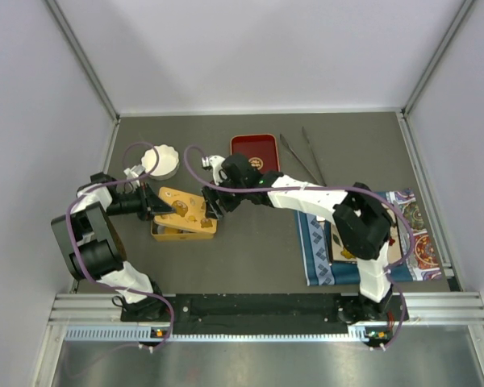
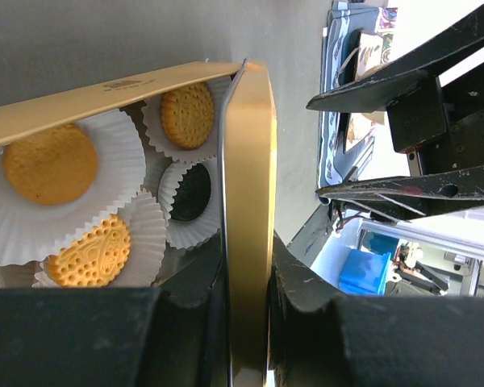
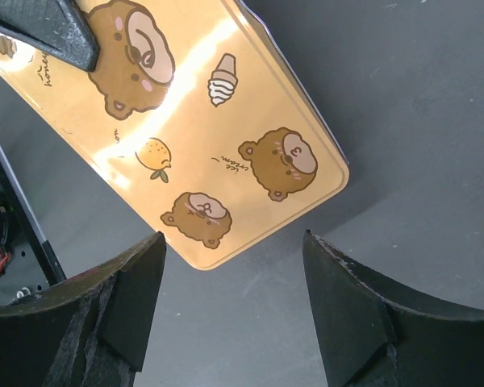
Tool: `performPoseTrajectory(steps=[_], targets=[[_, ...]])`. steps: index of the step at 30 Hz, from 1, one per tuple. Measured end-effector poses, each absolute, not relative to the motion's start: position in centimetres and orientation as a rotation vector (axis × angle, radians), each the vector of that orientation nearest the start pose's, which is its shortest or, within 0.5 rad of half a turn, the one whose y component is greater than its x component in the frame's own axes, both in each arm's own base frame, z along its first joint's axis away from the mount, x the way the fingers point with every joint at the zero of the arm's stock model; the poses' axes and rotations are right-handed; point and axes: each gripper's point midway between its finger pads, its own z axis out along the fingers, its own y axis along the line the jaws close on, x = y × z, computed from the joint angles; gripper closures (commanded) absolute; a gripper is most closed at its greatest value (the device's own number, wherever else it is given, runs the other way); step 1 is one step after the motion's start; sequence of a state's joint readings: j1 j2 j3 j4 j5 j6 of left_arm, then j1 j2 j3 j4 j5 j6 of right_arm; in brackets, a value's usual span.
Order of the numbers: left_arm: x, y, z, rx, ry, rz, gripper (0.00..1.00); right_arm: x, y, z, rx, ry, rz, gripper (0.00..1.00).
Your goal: Pack the cookies
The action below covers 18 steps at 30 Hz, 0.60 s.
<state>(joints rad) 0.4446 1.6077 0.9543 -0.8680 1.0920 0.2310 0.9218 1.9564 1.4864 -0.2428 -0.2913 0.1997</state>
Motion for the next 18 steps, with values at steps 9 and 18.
performPoseTrajectory(steps=[9,18], targets=[[27.1,-3.8,11.1,-0.226,2.386,-1.357,1.00,27.0,45.1,9.2,-0.888,2.315,0.944,0.30],[27.1,-3.8,11.0,-0.230,2.385,-1.359,1.00,27.4,45.0,8.0,-0.777,2.401,1.046,0.30]])
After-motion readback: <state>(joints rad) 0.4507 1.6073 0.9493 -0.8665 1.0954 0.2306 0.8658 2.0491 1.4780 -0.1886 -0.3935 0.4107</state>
